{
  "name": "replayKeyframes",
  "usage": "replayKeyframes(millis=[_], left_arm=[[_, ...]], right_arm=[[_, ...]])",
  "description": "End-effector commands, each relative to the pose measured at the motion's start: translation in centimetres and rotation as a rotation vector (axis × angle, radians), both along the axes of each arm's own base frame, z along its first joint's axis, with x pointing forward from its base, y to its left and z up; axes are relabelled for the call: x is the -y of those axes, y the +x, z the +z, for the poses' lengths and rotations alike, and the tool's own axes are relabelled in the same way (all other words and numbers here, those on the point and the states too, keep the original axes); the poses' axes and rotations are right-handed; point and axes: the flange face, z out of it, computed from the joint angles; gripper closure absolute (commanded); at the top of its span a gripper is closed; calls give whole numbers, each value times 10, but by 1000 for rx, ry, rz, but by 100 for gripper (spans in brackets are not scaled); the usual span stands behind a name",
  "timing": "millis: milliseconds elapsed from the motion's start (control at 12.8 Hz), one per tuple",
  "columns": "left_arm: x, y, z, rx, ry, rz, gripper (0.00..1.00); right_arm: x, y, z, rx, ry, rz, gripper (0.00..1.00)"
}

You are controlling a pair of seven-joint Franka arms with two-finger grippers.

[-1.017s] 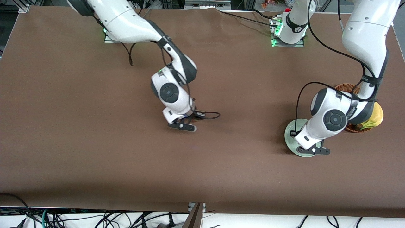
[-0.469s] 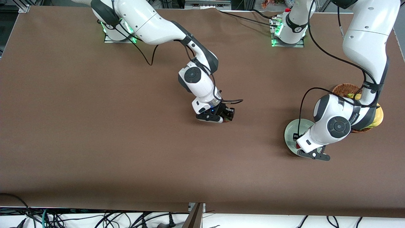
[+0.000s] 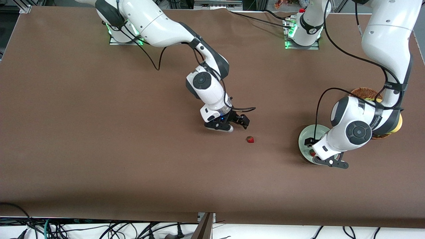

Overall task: Collect all strawberries into plate
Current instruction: 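Grasp the last strawberry with the left gripper while the right gripper withdraws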

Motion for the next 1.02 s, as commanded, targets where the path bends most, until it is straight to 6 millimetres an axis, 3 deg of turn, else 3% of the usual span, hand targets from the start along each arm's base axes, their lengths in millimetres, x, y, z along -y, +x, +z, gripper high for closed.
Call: replayKeyframes(millis=[0,156,235,391,469,626,782,939], left_arm=[[60,-21,41,-63,-90,-29,0],[110,-30,57,-51,-156,31,0],[147,-33,68,-32,-178,43,0],[212,-43,65,38,-209,-8,0],[228,-44,57,102,-223,-46,0],[236,-55,20,81,-206,-85,0],[257,-68,-22,158,-308,-105,0],[247,-80,-56,230,-354,-109,0]], right_arm=[[54,35,53,-57,-86,114,0],[105,58,79,-108,-152,202,0],[126,63,85,-135,-188,269,0],[177,77,103,-203,-228,344,0],[205,84,116,-232,-236,352,0],[265,97,137,-286,-246,379,0],[332,104,158,-332,-270,453,0],[394,103,183,-379,-307,491,0]])
